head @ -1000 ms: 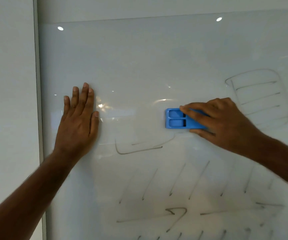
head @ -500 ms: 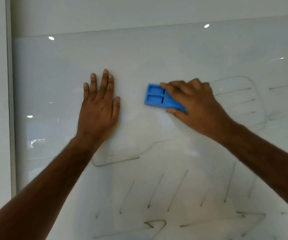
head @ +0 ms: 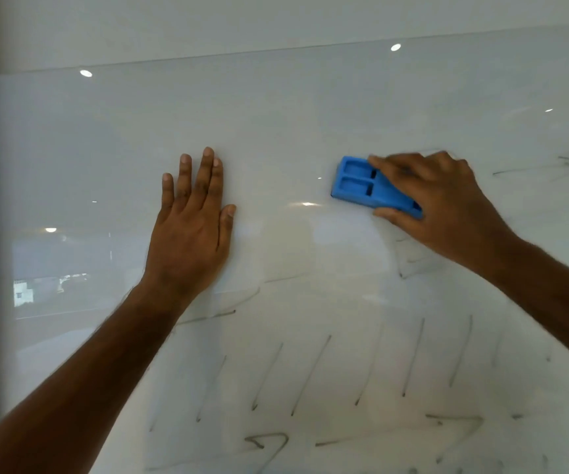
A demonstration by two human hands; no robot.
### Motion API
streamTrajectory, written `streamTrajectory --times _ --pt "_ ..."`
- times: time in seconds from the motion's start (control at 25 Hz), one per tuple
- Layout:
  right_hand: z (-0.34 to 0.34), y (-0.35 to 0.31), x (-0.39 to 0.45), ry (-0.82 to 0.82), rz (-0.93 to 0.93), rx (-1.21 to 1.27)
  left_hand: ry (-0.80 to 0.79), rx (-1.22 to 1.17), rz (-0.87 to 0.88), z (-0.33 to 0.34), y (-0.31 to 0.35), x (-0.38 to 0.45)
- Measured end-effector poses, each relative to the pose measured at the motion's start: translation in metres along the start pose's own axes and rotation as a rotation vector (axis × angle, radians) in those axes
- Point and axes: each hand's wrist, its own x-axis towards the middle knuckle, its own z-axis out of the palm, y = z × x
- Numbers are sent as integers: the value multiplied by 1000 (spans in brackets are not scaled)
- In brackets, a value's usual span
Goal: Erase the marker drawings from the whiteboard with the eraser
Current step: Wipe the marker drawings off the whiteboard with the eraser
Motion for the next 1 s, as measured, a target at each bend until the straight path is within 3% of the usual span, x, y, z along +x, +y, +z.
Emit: streamTrajectory --times 0.16,0.32,0.52,0.76,0.88,1.0 --pt "12 -22 32 62 74 84 19 -3 -28 4 14 9" --pt "23 -46 0 79 -94 46 17 0 -53 6 18 7" --pt "13 -8 -47 18 -229 -12 1 10 -65 5 24 6" --pt "-1 54 -8 55 3 36 9 12 -50 8 42 14" --pt "5 49 22 99 106 61 16 -4 -26 16 65 32" --pt "16 21 16 150 54 2 40 -10 -30 21 80 42"
